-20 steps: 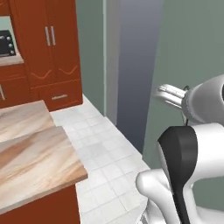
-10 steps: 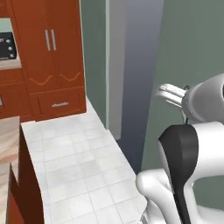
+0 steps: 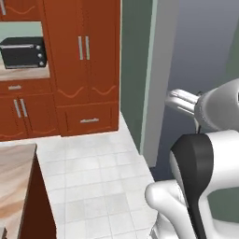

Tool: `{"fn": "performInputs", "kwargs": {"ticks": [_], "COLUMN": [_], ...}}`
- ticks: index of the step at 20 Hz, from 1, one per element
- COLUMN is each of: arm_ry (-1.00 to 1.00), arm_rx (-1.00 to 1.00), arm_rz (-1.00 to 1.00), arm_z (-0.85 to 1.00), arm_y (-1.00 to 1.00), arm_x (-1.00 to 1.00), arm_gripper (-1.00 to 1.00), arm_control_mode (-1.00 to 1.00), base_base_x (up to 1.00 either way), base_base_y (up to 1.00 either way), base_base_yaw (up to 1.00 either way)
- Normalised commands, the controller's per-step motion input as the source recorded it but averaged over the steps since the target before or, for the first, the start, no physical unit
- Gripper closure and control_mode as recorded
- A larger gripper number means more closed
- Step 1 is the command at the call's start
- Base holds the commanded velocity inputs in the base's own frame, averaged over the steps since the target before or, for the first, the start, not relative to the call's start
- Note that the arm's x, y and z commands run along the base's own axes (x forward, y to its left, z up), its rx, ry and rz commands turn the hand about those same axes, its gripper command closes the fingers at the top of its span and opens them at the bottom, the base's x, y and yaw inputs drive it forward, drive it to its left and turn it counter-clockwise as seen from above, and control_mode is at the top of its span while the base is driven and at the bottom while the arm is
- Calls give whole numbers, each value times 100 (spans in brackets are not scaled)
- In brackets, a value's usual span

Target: Take the fish out of the fridge, briefly rinse it in the sink, and place it on the tray next to the sink.

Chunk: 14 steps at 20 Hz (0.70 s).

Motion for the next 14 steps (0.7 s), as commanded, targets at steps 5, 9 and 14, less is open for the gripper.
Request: {"fn": "performInputs", "kwargs": {"ticks": [5,9,14], "arm_ry": [0,0,0], "arm_rx": [0,0,0], "arm_rz": [0,0,0], "arm_z": [0,0,0], "arm_y": [0,0,0], "arm_x": [0,0,0], "arm_gripper": [100,100,100], "arm_control_mode": [100,100,100], "base_base_x": [100,100,100], "base_base_y": [23,19,23], "base_base_yaw": [27,28,29]}}
